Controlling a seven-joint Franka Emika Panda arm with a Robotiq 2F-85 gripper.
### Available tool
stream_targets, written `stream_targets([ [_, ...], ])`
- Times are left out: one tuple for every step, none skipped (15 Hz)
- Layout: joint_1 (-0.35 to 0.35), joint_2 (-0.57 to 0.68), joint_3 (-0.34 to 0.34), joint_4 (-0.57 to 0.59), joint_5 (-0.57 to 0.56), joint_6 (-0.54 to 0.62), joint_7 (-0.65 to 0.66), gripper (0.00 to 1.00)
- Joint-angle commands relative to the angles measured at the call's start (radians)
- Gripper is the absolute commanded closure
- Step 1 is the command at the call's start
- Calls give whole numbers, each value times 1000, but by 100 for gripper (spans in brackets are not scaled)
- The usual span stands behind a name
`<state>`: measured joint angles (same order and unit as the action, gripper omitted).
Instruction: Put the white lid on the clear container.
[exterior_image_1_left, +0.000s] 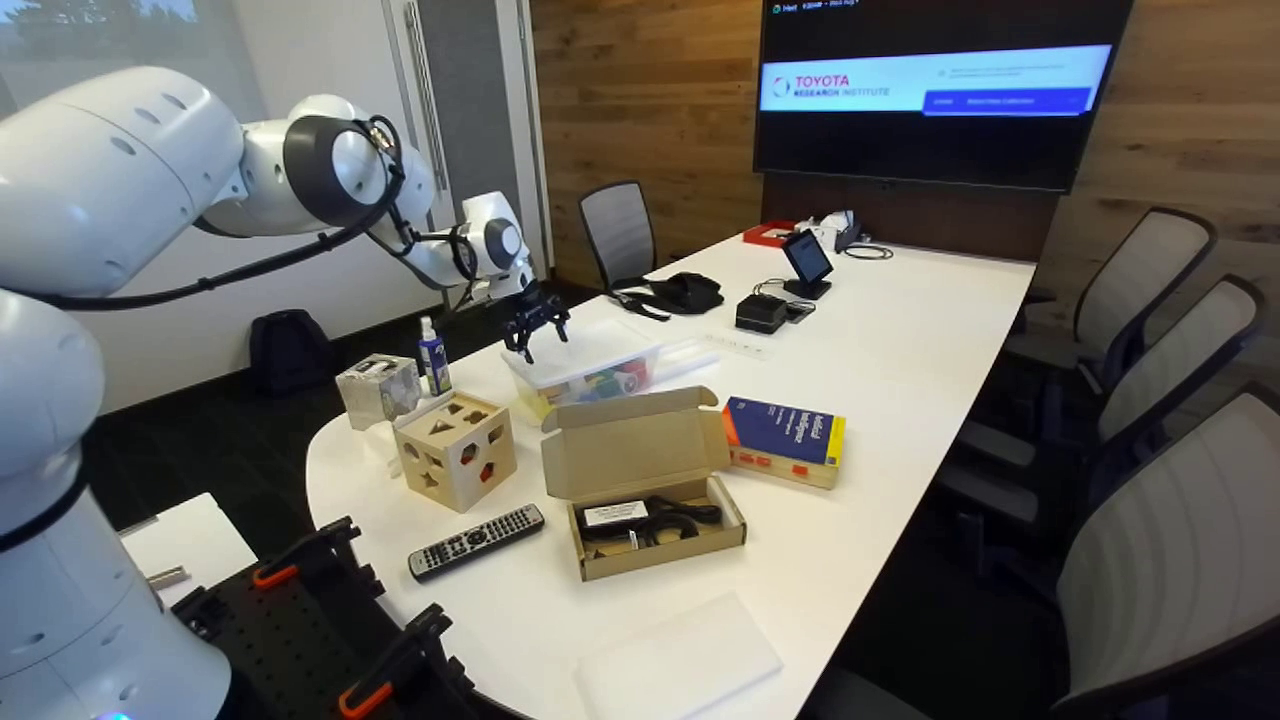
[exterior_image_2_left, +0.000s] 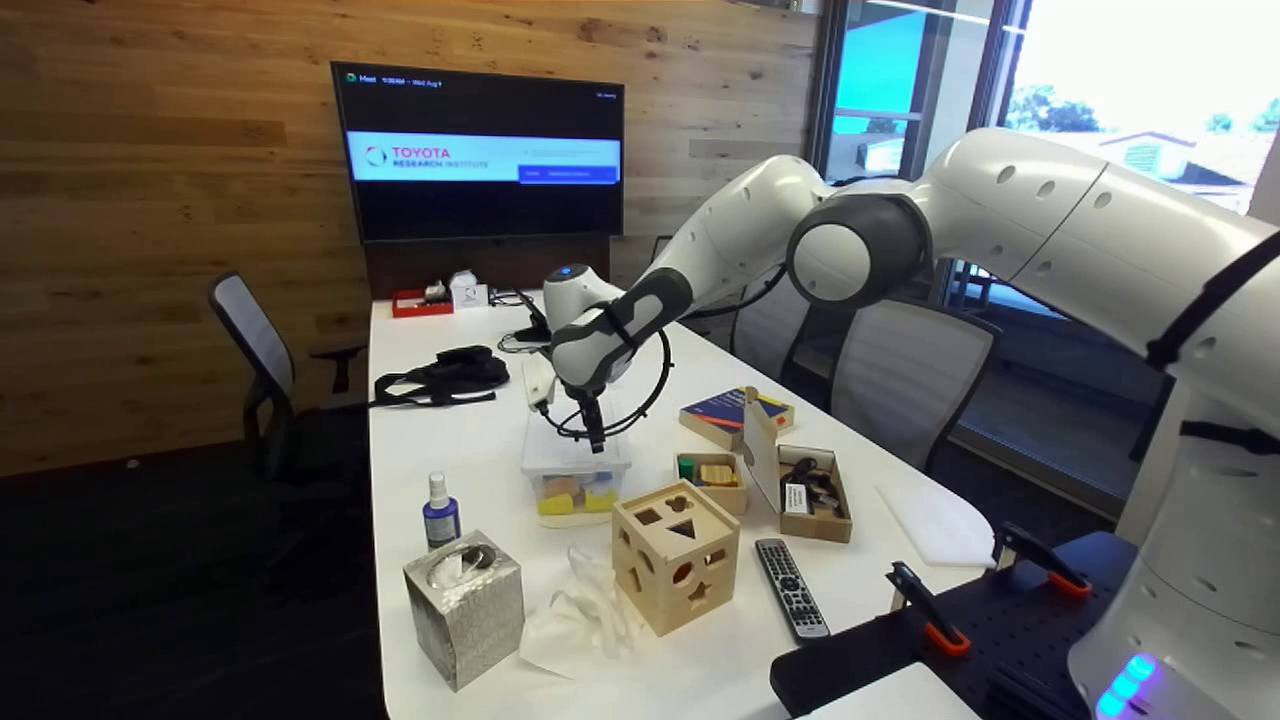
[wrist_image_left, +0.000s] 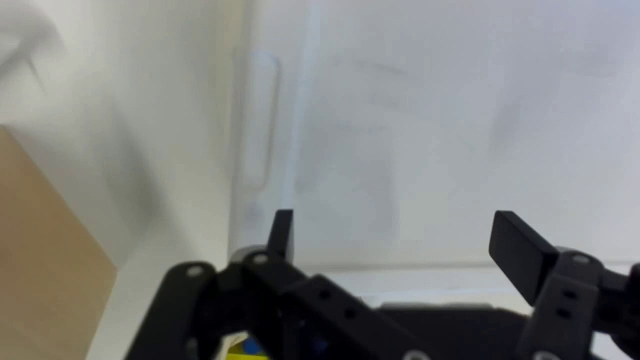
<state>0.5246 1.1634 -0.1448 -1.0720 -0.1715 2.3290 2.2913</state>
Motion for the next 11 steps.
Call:
stream_targets([
  [-29, -23, 13, 50, 2, -31, -76, 0],
  [-36, -28, 16, 63, 1, -37, -104, 0],
  [-40, -31, 16, 74, 1, -41, -126, 0],
  [-43, -36, 15, 82, -4, -43, -153, 0],
  [-45, -41, 14, 87, -6, -38, -178, 0],
  [-45, -47, 9, 87, -8, -24, -194, 0],
  [-44, -51, 6, 87, -12, -8, -212, 0],
  [-45, -56, 7, 86, -12, -5, -232, 0],
  [-46, -58, 9, 88, -11, -3, -251, 0],
  [-46, -61, 7, 87, -11, -2, -267, 0],
  [-46, -64, 6, 83, -10, 1, -280, 0],
])
